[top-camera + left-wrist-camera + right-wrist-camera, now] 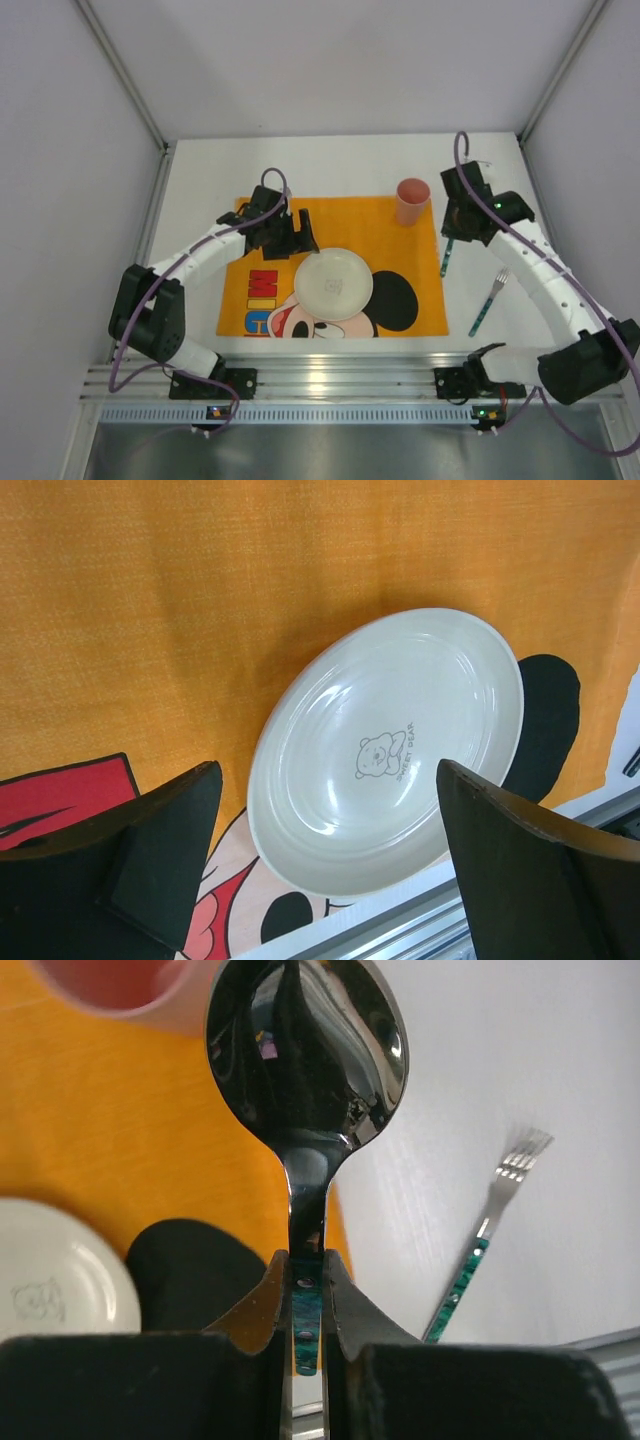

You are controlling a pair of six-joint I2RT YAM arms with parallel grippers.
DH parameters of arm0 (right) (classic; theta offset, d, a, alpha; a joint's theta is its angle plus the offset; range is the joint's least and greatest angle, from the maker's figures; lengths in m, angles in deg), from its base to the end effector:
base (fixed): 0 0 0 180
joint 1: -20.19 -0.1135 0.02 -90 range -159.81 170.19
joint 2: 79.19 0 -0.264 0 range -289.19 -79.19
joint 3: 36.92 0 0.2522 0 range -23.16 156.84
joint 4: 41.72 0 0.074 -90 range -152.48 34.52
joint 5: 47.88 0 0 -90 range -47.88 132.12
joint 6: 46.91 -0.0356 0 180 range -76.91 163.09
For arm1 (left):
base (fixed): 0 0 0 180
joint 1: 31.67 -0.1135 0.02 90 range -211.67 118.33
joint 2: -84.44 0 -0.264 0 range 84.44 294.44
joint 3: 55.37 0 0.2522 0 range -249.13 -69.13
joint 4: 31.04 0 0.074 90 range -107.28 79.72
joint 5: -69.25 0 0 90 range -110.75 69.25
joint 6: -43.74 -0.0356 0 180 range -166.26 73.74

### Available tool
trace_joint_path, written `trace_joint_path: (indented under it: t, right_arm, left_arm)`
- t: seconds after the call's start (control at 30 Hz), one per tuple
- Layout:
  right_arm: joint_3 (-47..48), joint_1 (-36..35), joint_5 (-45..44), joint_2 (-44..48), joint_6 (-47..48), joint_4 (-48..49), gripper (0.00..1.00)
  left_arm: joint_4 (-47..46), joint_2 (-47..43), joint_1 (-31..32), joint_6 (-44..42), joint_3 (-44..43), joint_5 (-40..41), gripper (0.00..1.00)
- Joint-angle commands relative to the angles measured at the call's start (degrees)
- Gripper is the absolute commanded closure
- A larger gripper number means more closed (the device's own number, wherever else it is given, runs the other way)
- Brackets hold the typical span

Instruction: Set the dinner table for one person

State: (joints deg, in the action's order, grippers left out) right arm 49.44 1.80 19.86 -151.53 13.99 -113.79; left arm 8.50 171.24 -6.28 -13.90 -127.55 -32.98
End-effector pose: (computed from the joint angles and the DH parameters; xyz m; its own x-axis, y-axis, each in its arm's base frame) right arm 0.2331 0.0633 0.3354 -0.7530 0.2240 -0.6187 0.3027 0.9528 -0.0235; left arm 0.2795 -0.1410 0.2252 -0.9029 -0.1505 -0.4027 0.0566 0.8869 -0.4585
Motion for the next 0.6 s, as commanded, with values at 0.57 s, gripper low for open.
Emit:
trace_joint_path:
  t: [0.57]
  right_arm:
    - [-5.2, -18.4, 13.9, -13.7, -5.0, 14.6, 1.0]
  left_arm:
    - [7.4, -6.7, 0.5, -0.5, -1.9, 7.3, 0.02]
